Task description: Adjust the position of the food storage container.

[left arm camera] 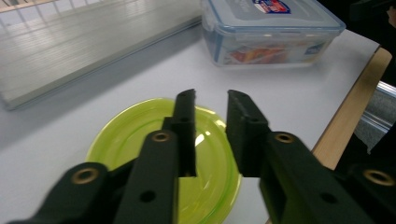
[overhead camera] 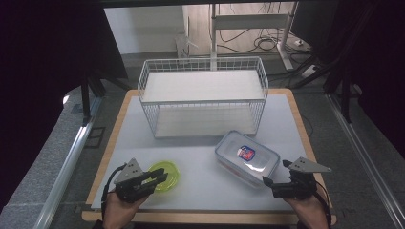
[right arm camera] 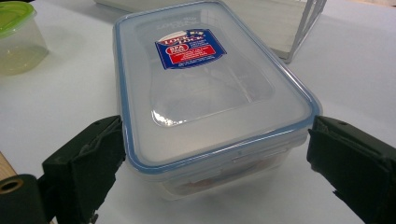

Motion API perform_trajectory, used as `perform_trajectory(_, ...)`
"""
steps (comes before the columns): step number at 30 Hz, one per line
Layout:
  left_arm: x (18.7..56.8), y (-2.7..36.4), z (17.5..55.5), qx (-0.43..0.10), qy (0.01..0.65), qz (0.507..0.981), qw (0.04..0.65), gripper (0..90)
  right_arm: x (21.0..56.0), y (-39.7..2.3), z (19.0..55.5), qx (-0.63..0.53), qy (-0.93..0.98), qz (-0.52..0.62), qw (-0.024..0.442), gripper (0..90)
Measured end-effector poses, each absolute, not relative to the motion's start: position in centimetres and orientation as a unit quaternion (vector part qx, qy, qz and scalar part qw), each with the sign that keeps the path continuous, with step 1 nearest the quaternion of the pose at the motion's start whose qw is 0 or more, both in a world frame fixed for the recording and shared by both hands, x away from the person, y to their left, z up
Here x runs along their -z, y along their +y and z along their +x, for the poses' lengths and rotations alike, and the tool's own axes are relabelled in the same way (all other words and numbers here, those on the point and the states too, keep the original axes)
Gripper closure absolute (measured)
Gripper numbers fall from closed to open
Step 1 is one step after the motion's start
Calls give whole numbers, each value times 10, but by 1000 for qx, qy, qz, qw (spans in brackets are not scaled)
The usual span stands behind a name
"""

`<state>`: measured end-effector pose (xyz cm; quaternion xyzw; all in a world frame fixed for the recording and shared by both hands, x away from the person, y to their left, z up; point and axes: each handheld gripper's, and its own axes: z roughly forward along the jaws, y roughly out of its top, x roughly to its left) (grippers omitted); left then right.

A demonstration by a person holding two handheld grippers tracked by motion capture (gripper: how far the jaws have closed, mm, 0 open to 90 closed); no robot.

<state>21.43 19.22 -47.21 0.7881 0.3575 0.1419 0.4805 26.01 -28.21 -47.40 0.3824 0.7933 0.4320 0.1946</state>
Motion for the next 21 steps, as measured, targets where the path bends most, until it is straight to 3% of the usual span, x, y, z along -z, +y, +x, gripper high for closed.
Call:
perform_trajectory(4,474,180,216,-130,347,798,476,896,474,-282,260,-431,793,385,194,42)
perform_trajectory(21,485,155,220,-105,335,822,449,897,477,-283,262,-424,796,391,187,47)
